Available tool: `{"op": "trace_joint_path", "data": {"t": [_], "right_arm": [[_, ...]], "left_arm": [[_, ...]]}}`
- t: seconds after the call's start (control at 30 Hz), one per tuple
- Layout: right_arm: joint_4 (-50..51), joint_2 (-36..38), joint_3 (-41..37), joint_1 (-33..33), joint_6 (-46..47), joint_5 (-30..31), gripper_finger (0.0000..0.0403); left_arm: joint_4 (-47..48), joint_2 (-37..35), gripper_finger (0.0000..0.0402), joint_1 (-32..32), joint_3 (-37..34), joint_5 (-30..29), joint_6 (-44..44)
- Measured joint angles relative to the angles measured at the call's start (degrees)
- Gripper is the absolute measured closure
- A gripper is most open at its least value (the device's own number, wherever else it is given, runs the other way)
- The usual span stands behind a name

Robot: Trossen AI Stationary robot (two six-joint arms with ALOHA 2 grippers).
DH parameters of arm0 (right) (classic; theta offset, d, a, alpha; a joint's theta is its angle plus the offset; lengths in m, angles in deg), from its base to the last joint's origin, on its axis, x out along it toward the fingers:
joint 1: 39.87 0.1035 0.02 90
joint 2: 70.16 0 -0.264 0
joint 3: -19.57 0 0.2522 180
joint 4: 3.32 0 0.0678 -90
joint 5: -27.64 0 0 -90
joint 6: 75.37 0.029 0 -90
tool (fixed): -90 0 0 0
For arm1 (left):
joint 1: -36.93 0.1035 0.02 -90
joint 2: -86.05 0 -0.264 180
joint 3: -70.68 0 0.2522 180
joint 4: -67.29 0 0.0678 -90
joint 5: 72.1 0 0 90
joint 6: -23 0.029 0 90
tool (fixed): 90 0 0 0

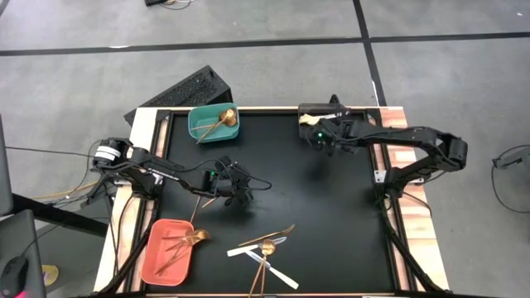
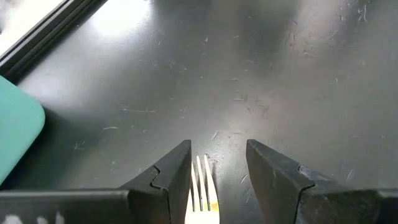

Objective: Sort silverware by color (type)
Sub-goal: Put the yellow knife into the black bin

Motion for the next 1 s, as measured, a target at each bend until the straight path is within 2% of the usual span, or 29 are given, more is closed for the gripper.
{"op": "trace_joint_path", "data": {"t": [0.3,0.57,0.87,1.0], "right_arm": [[-5.1,-0.02,0.0,-2.94,-3.41,-6.69,0.0367],[-5.74,-0.02,0.0,-3.7,-3.65,-6.95,0.0367],[-11.58,-0.02,0.0,-7.64,-16.91,-7.41,0.0357],[-11.83,-0.02,0.0,-10.19,-17.85,-12.71,0.0346]], "left_arm": [[0.0,0.01,0.0259,0.0,0.0,-0.04,1.06],[-0.02,0.01,0.0259,0.0,0.0,-0.09,1.93],[-0.02,0.01,0.0259,0.0,-0.01,-0.11,1.89],[-0.02,0.01,0.0259,0.0,-0.02,-0.09,1.45]]}}
